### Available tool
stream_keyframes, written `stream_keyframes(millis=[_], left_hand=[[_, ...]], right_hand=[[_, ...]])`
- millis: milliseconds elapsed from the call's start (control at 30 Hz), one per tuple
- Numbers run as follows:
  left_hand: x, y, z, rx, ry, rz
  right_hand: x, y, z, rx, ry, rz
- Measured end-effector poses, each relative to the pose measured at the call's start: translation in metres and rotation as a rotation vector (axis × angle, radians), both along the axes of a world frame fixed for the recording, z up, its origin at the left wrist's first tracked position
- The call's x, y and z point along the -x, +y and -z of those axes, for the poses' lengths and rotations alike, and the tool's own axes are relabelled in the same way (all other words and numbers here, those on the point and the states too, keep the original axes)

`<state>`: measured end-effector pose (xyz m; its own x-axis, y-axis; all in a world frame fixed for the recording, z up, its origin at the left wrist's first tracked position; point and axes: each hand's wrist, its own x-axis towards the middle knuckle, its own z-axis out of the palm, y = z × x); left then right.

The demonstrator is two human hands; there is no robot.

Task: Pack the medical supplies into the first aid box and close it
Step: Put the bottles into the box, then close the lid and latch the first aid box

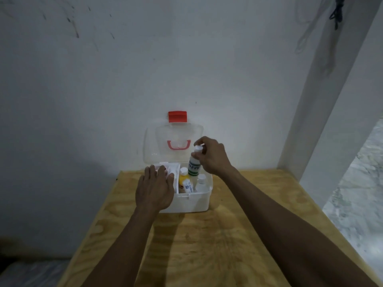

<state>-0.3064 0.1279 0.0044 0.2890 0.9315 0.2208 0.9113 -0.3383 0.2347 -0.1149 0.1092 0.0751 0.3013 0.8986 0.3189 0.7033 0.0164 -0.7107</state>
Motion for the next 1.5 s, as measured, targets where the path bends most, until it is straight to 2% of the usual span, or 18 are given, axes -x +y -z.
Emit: stream_keyframes(millis=[267,600,833,967,1100,1233,1367,1500], left_hand=[[-0.001,-0.003,0.0,0.011,-0.014,-0.007],[0.0,0.0,0.001,0.006,0.01,-0.003],[0.0,-0.002,-0.001,0.02,-0.002,-0.004],[0.001,-0.001,-0.001,0.007,0.013,0.0],[0.001,0.0,-0.005,0.003,0.008,0.017],[0.001,0.003,-0.006,0.001,-0.006,0.022],[0.002,0.003,-0.01,0.029,-0.1,0.034],[-0.001,0.018,-0.028,0.037,-0.404,-0.025]], right_hand=[[0.002,0.014,0.018,0.179,-0.019,-0.066],[0.007,0.011,0.006,0.319,-0.25,-0.158],[0.008,0.007,0.004,0.32,-0.19,-0.138],[0.0,0.004,-0.005,0.294,-0.223,-0.112],[-0.007,0.007,-0.023,0.162,-0.234,0.006],[-0.01,0.021,-0.032,0.018,-0.126,0.137],[-0.009,0.031,-0.037,-0.012,-0.021,0.211],[-0.009,0.04,-0.033,-0.007,0.118,0.225]])
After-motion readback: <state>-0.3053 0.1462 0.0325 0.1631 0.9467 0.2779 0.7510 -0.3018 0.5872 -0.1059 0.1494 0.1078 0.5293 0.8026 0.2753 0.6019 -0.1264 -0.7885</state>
